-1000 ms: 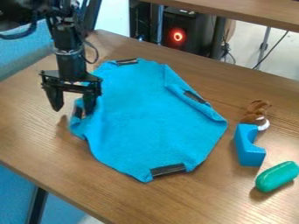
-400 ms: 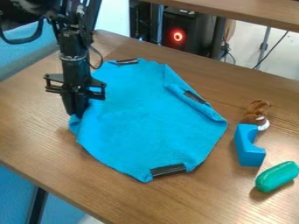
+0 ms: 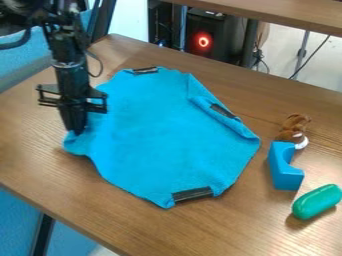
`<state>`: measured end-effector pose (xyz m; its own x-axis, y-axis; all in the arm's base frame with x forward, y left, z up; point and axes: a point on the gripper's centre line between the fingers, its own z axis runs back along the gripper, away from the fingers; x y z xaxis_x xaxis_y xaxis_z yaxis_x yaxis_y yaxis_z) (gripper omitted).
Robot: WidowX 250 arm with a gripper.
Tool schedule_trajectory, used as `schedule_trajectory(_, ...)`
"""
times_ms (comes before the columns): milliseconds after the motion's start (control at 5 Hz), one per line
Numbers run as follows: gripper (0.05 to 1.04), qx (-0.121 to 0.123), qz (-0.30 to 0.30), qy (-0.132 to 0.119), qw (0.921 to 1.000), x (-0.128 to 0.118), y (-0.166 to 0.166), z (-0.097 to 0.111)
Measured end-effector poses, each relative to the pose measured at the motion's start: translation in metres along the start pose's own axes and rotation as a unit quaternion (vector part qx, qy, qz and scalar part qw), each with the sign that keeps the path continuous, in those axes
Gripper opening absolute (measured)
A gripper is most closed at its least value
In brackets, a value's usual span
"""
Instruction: Fold the cloth from left to right
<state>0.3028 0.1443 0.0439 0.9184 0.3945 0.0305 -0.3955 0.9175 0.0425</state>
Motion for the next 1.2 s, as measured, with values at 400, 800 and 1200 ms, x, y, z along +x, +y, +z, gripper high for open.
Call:
schedule_trajectory(400, 0.055, -0.007, 0.026, 0.013, 0.9995, -0.001, 0.040, 0.008)
schedule_trajectory(800, 0.055, -0.004, 0.079, 0.032, 0.9964, -0.001, 0.071, 0.028)
schedule_trajectory(1200, 0.055, -0.039, 0.080, 0.075, 0.9932, -0.012, 0.054, 0.034)
